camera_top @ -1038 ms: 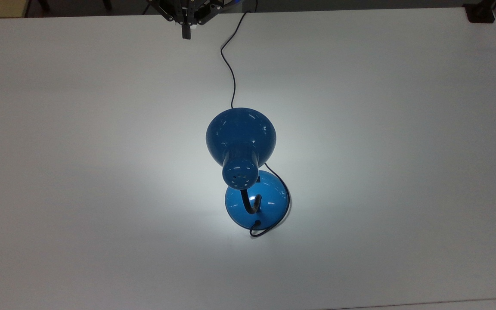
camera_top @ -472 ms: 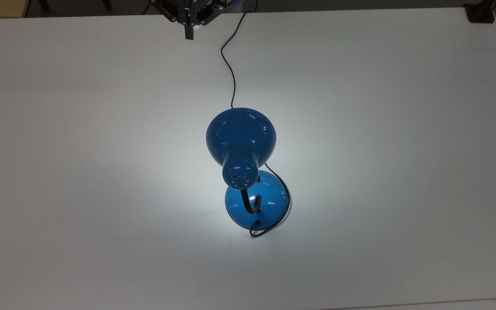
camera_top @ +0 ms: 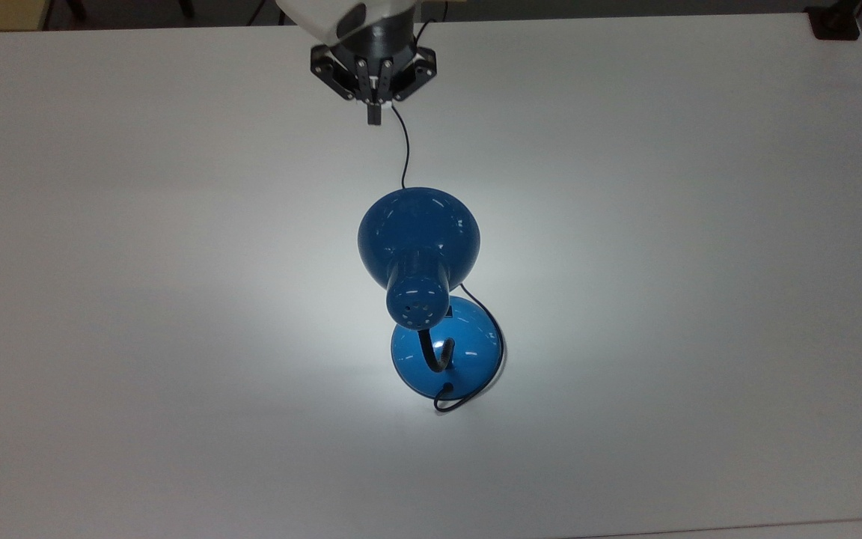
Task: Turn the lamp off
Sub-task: 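Move the gripper down toward the switch on the blue lamp base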
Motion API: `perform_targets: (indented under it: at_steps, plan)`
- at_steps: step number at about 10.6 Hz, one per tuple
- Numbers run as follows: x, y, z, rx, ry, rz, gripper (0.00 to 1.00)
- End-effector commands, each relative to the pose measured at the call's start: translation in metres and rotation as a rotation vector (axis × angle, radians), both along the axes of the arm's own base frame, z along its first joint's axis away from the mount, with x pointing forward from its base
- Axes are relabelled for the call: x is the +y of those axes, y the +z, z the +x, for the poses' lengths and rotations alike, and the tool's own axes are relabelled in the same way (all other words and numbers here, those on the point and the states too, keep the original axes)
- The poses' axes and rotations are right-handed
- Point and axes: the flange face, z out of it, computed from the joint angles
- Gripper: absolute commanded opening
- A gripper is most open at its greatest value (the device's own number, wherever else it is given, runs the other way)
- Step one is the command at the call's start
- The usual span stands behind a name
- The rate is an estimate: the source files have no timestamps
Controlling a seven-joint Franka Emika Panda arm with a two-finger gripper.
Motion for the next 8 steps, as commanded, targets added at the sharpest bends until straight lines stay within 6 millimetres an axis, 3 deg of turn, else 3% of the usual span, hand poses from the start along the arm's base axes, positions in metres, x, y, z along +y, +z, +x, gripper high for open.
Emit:
perform_targets:
  at_steps: [1, 5, 8]
  plan:
    - [0.015, -0.047, 0.018, -0.074, 0.031, 0.032, 0.00]
    - [0.041, -0.119, 0.032, -0.189, -0.038, 0.081, 0.00]
    - [0.061, -0.153, 0.044, -0.243, -0.016, 0.100, 0.00]
